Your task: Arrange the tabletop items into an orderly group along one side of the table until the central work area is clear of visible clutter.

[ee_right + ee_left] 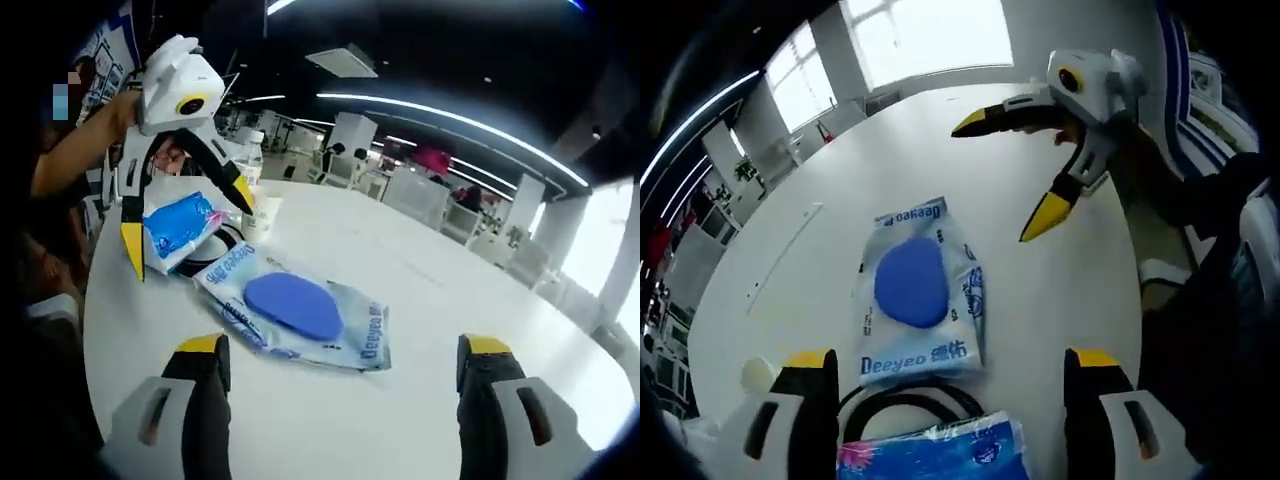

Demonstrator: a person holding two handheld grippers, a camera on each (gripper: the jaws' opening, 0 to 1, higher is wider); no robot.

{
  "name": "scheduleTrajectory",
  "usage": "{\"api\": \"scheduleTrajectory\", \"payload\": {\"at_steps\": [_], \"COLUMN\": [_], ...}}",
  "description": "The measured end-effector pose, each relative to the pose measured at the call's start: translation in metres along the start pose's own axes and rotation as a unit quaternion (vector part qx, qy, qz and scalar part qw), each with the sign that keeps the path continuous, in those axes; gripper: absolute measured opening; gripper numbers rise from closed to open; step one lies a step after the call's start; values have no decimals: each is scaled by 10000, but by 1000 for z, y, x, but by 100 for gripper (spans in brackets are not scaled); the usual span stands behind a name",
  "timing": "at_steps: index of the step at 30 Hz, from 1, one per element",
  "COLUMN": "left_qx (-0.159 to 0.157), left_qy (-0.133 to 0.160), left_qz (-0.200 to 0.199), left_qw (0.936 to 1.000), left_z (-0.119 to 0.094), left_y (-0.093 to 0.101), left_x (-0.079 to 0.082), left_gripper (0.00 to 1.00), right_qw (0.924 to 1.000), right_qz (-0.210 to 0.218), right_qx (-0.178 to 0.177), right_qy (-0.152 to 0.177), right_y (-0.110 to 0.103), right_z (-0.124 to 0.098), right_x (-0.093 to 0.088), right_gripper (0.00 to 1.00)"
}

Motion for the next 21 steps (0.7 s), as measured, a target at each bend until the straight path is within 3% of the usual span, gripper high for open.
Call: {"api": "scheduleTrajectory", "payload": {"at_steps": [12, 21], "left_qx": [211, 111], "left_qy": [-207, -236], "left_qz": [4, 48], "left_qw": [9996, 9996], "left_z": [7, 17], "left_y": [1, 0], "left_x": [-4, -1], "left_gripper": [84, 74], "right_qw": [9997, 9995], "right_qz": [-57, 211], "right_qx": [51, 41], "right_qy": [-219, -227], "right_y": [23, 42], "right_z": [16, 28], "right_x": [-10, -17], "right_gripper": [86, 72]}}
Point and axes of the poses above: the point that each gripper's makers call its tool centre point, and the gripper's own axes: z roughly forward along the fingers, y roughly to its right, x roughly out of its top, the point moved 3 cm from there along -z, roughly backward along the fingers, and after that the axes turned 5 degrees about z, right-handed, at the moved point
